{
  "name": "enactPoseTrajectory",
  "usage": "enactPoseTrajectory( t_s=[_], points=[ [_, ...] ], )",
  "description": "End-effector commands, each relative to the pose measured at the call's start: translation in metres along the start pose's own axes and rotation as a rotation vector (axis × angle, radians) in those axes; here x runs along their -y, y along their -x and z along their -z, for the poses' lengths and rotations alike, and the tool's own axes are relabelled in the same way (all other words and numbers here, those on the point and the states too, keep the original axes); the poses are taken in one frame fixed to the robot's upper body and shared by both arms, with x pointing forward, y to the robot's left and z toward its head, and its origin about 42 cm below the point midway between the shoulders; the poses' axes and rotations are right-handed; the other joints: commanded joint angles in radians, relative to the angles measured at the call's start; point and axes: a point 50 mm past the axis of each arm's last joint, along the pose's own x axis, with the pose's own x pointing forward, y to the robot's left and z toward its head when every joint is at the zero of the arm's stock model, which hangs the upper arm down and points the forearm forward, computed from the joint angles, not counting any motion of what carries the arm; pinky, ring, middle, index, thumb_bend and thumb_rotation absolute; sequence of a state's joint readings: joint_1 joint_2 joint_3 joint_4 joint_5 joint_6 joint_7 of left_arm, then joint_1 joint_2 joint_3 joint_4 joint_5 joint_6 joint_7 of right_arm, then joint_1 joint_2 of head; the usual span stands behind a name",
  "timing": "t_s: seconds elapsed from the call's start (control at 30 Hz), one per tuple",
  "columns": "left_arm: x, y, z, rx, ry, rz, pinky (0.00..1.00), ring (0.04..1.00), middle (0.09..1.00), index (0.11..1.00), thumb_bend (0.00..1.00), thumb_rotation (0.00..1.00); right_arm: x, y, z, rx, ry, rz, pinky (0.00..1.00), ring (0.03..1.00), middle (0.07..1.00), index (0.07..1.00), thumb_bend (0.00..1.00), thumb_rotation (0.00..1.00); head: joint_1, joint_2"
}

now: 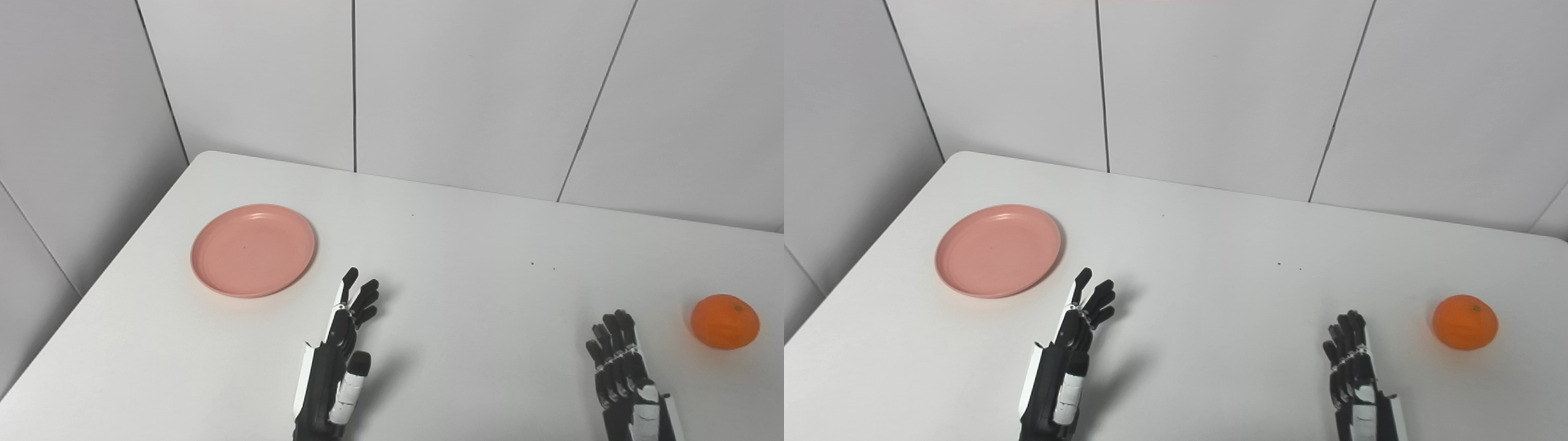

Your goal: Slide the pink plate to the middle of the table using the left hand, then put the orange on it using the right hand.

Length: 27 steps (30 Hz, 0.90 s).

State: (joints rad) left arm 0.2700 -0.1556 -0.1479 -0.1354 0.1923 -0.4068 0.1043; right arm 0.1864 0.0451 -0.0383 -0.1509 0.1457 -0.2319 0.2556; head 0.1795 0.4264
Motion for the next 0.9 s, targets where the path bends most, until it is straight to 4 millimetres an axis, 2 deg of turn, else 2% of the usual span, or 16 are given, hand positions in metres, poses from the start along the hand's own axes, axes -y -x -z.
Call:
enactPoseTrajectory(
  t_s=[0.0, 0.1, 0.37, 0.5, 0.57, 0.67, 0.77, 0.87],
  points=[
    [-0.018, 0.059, 0.034, -0.287, -0.020, 0.007, 0.87, 0.893, 0.907, 0.967, 1.00, 1.00, 0.025, 0.032, 0.023, -0.134, 0.052, 0.005, 1.00, 1.000, 1.000, 1.000, 0.89, 1.00, 0.002, -0.003],
    [-0.020, 0.042, 0.020, -0.247, 0.028, 0.001, 0.89, 0.896, 0.908, 0.968, 1.00, 1.00, 0.025, 0.031, 0.023, -0.138, 0.049, 0.005, 1.00, 1.000, 1.000, 1.000, 0.89, 1.00, 0.003, -0.005],
    [-0.023, -0.024, -0.026, -0.112, 0.120, 0.020, 0.88, 0.888, 0.900, 0.951, 1.00, 1.00, 0.025, 0.030, 0.025, -0.133, 0.050, 0.003, 1.00, 1.000, 1.000, 1.000, 0.89, 1.00, 0.008, -0.012],
    [-0.030, -0.048, -0.046, -0.071, 0.123, 0.031, 0.86, 0.878, 0.894, 0.929, 1.00, 1.00, 0.024, 0.030, 0.026, -0.132, 0.053, 0.002, 1.00, 1.000, 1.000, 1.000, 0.89, 1.00, 0.013, -0.015],
    [-0.035, -0.062, -0.057, -0.044, 0.108, 0.033, 0.78, 0.836, 0.864, 0.880, 1.00, 0.98, 0.023, 0.029, 0.026, -0.130, 0.053, -0.002, 1.00, 1.000, 1.000, 1.000, 0.88, 1.00, 0.014, -0.018],
    [-0.041, -0.077, -0.069, -0.014, 0.087, 0.029, 0.74, 0.814, 0.845, 0.866, 1.00, 0.99, 0.022, 0.028, 0.027, -0.127, 0.053, -0.004, 1.00, 1.000, 1.000, 1.000, 0.88, 1.00, 0.012, -0.021],
    [-0.046, -0.089, -0.080, 0.013, 0.088, 0.042, 0.77, 0.832, 0.857, 0.882, 1.00, 1.00, 0.021, 0.028, 0.028, -0.122, 0.053, -0.008, 1.00, 1.000, 1.000, 1.000, 0.87, 1.00, 0.010, -0.024],
    [-0.051, -0.102, -0.092, 0.058, 0.090, 0.055, 0.76, 0.819, 0.849, 0.888, 1.00, 1.00, 0.021, 0.027, 0.029, -0.120, 0.050, -0.009, 1.00, 1.000, 1.000, 1.000, 0.87, 1.00, 0.014, -0.031]
  ],
)
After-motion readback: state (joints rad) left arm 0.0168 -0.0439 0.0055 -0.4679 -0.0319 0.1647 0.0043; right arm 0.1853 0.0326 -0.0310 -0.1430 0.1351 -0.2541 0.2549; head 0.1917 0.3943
